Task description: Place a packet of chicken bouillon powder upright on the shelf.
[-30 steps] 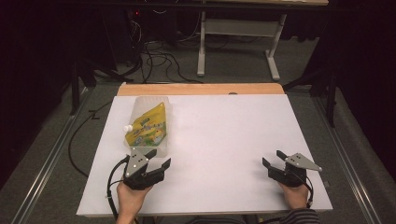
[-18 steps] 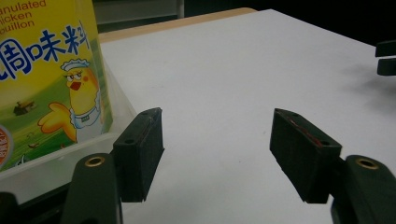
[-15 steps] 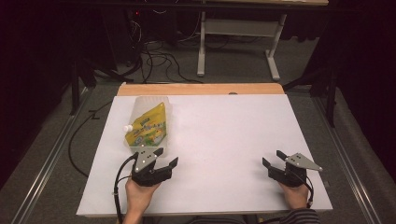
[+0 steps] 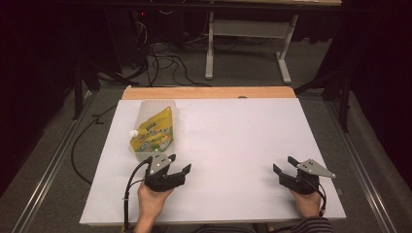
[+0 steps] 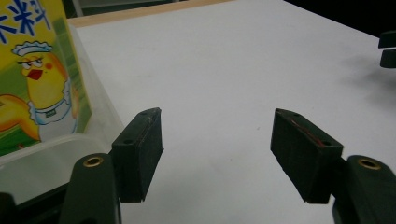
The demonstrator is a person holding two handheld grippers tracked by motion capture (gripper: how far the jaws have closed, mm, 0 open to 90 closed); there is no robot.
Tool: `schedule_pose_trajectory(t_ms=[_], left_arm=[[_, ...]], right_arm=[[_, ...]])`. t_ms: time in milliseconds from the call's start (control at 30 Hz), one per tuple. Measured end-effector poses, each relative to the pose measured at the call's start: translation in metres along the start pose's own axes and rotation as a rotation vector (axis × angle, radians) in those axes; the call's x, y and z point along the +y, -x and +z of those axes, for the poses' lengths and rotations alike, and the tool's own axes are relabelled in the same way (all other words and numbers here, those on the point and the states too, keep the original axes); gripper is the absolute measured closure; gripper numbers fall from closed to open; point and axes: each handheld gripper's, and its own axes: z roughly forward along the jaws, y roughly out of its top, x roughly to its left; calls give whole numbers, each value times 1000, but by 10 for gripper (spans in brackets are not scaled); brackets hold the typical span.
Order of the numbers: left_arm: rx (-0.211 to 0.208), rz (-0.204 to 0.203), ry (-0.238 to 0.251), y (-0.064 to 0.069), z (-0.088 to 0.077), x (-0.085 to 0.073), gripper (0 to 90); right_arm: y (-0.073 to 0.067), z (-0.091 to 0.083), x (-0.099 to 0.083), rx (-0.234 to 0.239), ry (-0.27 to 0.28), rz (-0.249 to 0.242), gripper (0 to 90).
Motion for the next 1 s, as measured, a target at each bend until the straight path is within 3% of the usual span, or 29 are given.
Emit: schedule_pose_trajectory(t_ms=[267,533,1000], left_arm=[[-17,0,-6,3,11,-3,342],[-79,15,-10,10,25,-3,329],[-87,5,-45,9,41,-4,340]], right_arm=[[0,1,0,8,-7,-3,327],[1,0,0,4,-3,-3,328],[0,1,0,3,-5,0,329]])
